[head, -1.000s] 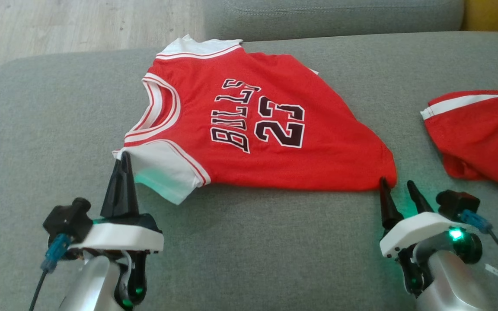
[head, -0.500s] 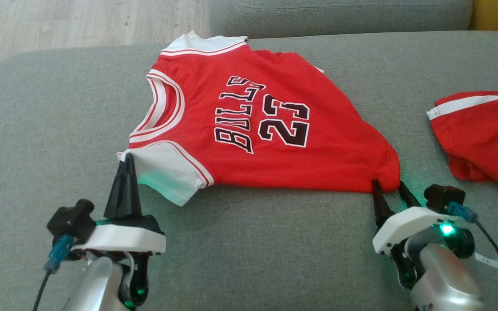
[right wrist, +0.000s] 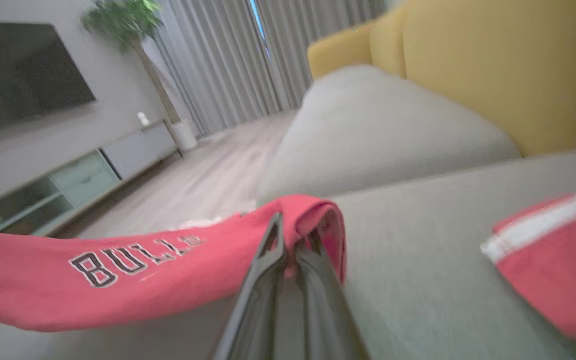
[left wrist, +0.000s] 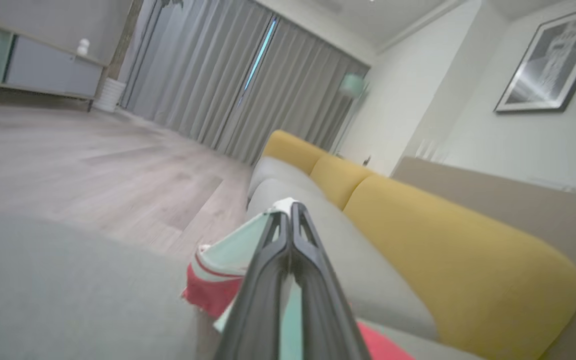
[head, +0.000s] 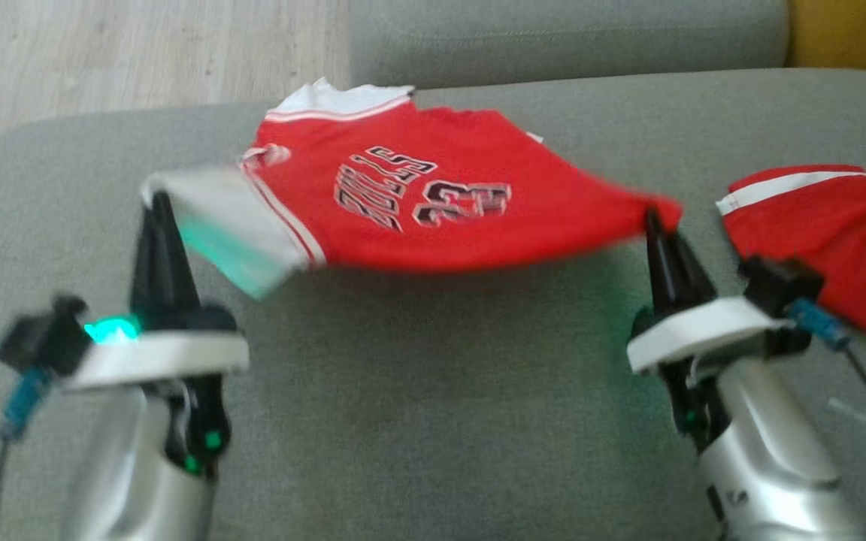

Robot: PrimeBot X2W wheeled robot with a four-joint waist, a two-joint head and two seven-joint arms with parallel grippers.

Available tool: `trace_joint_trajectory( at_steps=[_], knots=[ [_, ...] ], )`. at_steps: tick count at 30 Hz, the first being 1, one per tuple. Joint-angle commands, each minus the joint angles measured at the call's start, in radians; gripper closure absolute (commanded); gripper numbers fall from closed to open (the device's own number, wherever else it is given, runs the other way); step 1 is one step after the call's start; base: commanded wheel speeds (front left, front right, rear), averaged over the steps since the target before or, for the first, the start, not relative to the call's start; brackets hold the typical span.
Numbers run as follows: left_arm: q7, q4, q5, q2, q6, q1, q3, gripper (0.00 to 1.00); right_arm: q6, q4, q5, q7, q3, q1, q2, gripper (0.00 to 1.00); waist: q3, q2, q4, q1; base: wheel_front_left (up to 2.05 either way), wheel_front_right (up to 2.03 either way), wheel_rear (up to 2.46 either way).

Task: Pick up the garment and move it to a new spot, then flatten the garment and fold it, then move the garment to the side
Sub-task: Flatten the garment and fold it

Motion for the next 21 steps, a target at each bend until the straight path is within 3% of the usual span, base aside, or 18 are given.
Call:
trace_joint_trajectory(
  at_steps=[1,5,9,16,21],
  knots=[
    [0.003,-0.081,-0.015,0.024,-0.008,-0.101,0.046,1.0,0.007,-0.102,-0.009,-0.016,0.025,-0.067,-0.015,1.0,-0.017,0.0,-0.011,0.0,0.0,0.0,0.0],
    [0.023,-0.167,-0.059,0.027,-0.006,-0.178,0.076,1.0,0.007,-0.24,-0.027,-0.019,0.038,-0.107,-0.053,1.0,-0.041,0.0,-0.023,0.0,0.0,0.0,0.0],
    [0.048,-0.302,-0.097,0.029,0.022,-0.273,0.116,1.0,0.007,-0.391,-0.04,-0.013,0.057,-0.165,-0.104,1.0,-0.08,0.0,-0.043,0.0,0.0,0.0,0.0],
    [0.123,-0.555,-0.152,0.023,0.105,-0.385,0.16,1.0,0.007,-0.596,-0.053,0.1,0.046,-0.228,-0.179,1.0,-0.109,0.0,-0.071,0.0,0.0,0.0,0.0],
    [0.197,-0.65,-0.173,0.024,0.183,-0.4,0.18,1.0,0.007,-0.707,-0.064,0.204,-0.02,-0.202,-0.165,1.0,-0.103,0.0,-0.08,0.0,0.0,0.0,0.0]
  ],
)
